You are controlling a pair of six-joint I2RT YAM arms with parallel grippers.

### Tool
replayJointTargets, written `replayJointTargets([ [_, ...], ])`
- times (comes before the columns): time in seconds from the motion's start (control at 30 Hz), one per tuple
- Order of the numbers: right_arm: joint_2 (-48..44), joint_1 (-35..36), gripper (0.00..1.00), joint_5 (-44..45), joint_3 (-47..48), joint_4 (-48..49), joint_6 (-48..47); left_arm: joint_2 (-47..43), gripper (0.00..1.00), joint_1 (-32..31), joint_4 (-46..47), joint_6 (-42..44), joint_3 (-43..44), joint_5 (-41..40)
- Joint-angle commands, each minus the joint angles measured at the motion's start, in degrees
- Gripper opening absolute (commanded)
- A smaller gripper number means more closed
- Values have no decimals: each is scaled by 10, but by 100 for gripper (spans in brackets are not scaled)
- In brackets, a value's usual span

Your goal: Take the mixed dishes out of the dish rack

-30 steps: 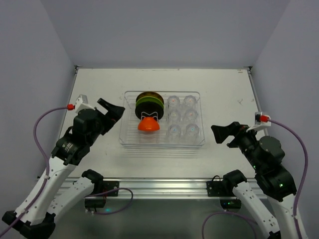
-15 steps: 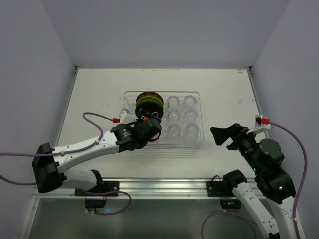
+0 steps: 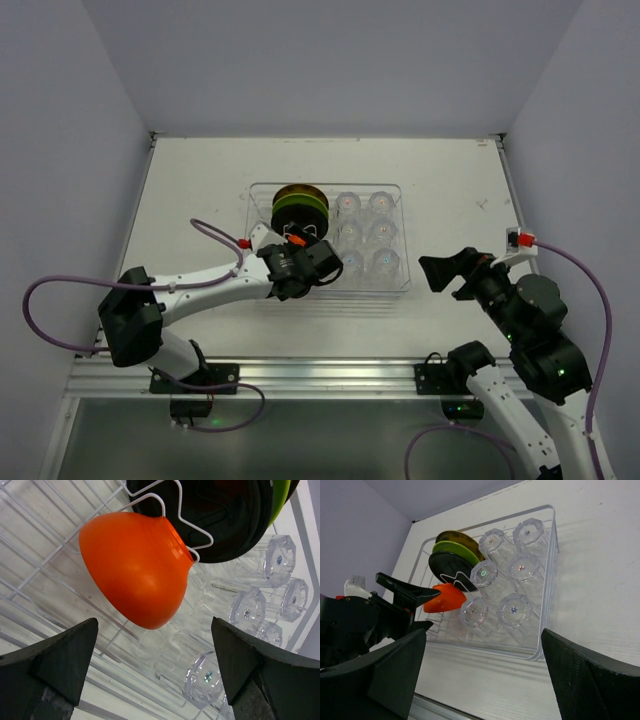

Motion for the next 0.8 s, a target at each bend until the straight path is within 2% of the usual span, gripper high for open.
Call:
replayJointTargets([
  [0.0, 16, 0, 99, -40, 20, 7, -31, -6, 100, -1, -2, -226, -16, -67],
  [0.23, 25, 0, 99, -47, 13, 16, -50, -14, 97, 1, 105, -212, -64, -92],
  [0.53, 40, 0, 99, -46, 28, 10, -76, 4, 96, 9, 127, -253, -87, -99],
  [0.77, 40, 0, 99, -88, 37, 17, -110, 13, 93, 13, 165, -235, -95, -148],
])
